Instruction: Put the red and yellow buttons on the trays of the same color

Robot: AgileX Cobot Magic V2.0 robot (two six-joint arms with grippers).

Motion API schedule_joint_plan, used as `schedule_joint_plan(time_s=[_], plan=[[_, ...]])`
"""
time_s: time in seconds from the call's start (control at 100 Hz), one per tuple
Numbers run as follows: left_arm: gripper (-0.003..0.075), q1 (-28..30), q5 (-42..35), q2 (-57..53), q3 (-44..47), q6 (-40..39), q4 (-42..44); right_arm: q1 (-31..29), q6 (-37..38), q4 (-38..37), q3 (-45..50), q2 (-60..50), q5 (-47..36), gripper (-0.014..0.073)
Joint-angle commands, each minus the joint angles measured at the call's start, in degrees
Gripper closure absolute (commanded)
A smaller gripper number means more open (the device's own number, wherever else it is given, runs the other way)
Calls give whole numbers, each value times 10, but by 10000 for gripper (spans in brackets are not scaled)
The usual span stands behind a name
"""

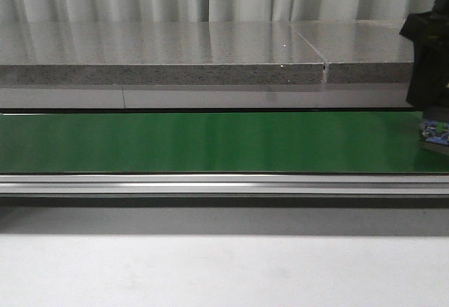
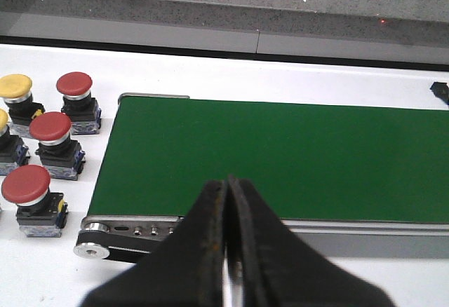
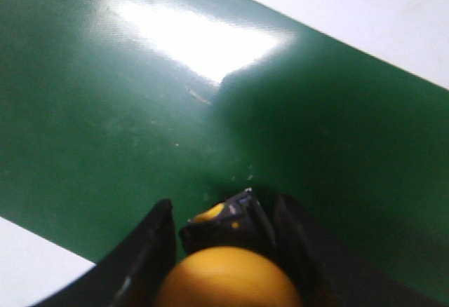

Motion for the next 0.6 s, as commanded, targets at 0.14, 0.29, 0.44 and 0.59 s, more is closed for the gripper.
schedule_joint_plan(time_s=[0.14, 0.29, 0.44, 0.59], plan=[[739, -5, -40, 2, -16, -4, -3, -97, 65, -26, -37, -68, -4, 491], [739, -5, -40, 2, -16, -4, -3, -184, 89, -26, -32, -92, -10, 491], [739, -5, -40, 2, -16, -4, -3, -273, 107, -25, -13, -99, -15, 491], [739, -5, -40, 2, -16, -4, -3, -346, 117, -19, 34, -99, -51, 491]])
